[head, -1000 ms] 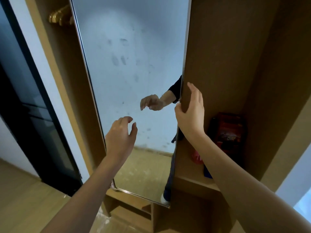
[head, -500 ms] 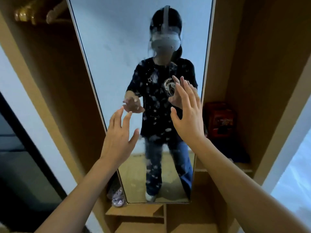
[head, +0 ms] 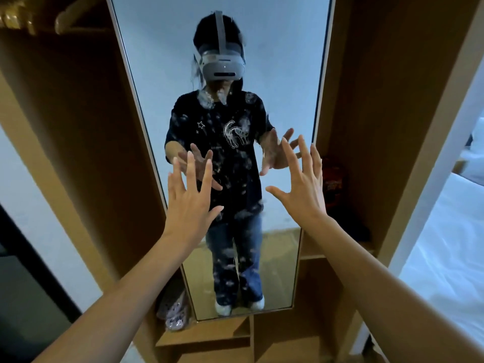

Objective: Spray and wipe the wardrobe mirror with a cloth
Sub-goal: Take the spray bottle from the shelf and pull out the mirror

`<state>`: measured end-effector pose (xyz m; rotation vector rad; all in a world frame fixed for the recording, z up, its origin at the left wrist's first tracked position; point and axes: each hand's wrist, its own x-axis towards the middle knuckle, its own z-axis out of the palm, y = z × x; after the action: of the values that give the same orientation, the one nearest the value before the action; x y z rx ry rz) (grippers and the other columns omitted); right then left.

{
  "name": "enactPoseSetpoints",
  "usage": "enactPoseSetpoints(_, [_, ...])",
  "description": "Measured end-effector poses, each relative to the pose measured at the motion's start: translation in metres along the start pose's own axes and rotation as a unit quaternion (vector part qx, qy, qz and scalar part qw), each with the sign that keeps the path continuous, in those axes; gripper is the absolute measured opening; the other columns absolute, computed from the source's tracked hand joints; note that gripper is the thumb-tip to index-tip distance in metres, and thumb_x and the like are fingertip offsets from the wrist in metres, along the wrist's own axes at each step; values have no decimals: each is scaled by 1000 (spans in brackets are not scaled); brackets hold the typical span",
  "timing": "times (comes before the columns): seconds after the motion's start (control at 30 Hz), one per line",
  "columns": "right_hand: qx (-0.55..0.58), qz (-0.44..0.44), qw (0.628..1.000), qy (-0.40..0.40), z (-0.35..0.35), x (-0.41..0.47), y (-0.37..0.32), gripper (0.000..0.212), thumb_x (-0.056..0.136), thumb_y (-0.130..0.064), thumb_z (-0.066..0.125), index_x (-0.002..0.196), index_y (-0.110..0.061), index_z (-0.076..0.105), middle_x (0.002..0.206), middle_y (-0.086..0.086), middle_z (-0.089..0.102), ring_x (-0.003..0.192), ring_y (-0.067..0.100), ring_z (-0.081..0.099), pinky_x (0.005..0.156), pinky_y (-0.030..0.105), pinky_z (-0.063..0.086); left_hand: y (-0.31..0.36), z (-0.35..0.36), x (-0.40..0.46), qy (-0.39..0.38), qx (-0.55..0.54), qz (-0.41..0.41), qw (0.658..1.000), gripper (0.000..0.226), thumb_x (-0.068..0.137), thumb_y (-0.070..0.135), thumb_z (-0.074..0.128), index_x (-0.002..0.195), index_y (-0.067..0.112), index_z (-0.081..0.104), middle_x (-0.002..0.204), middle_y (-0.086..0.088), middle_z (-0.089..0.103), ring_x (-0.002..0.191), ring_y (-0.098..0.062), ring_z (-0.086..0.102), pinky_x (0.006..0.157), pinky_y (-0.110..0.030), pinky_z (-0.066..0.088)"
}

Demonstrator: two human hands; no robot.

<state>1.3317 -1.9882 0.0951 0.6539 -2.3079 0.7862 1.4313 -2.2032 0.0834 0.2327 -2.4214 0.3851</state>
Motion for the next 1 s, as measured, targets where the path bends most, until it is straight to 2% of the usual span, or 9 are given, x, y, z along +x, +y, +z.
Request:
enactPoseSetpoints(0.13, [3,-3,1000,-12,5,3,2,107,79,-42,77,153,-40,0,162,-5,-12,148,23,-13,120,51,9,-3,2,5,-5,-5,-20,1000,105,80,56,65,155,13,4,157,-30,0,142,-54,6,113,-59,17])
enactPoseSetpoints(0.27, [0,-21,999,-28,13,5,3,114,76,-45,78,150,-47,-8,159,-10,-22,148,26,-16,119,52,11,-1,6,8,-7,-22,-42,999,105,79,56,66,154,17,5,156,-31,3,141,-56,6,111,-61,20])
enactPoseSetpoints(0.43, [-25,-33,998,-44,22,7,0,112,77,-50,75,152,-43,-8,158,-4,-28,147,27,-20,119,50,6,0,17,11,-32,-28,-64,997,111,78,55,69,154,18,-3,156,-32,-5,141,-55,-2,112,-62,16])
enactPoseSetpoints(0.57, [-14,-31,999,-40,29,10,3,113,76,-41,79,153,-41,-3,158,0,-28,145,27,-24,119,57,11,-1,25,13,-28,-18,-64,997,112,76,53,72,155,15,1,154,-35,-6,140,-56,-4,111,-64,20])
enactPoseSetpoints(0.7, [-22,-30,999,-36,37,14,6,112,76,-34,81,154,-39,-1,159,2,-27,145,28,-26,119,57,6,0,33,18,-25,-10,-67,997,113,75,51,74,154,15,1,153,-37,-5,140,-57,-4,111,-65,21])
enactPoseSetpoints(0.87, [-30,-27,998,-37,45,24,9,111,78,-35,79,154,-40,-1,159,2,-27,145,27,-26,119,57,9,-2,43,29,-18,-18,-66,997,114,73,47,78,154,15,4,153,-37,-3,139,-58,-4,110,-65,19])
enactPoseSetpoints(1.0, [-48,-22,998,-43,52,33,11,111,78,-38,78,153,-40,-3,159,3,-27,146,29,-24,120,53,3,-3,53,38,-21,-20,-67,997,114,74,46,77,154,15,3,153,-36,-3,140,-57,-4,110,-64,18])
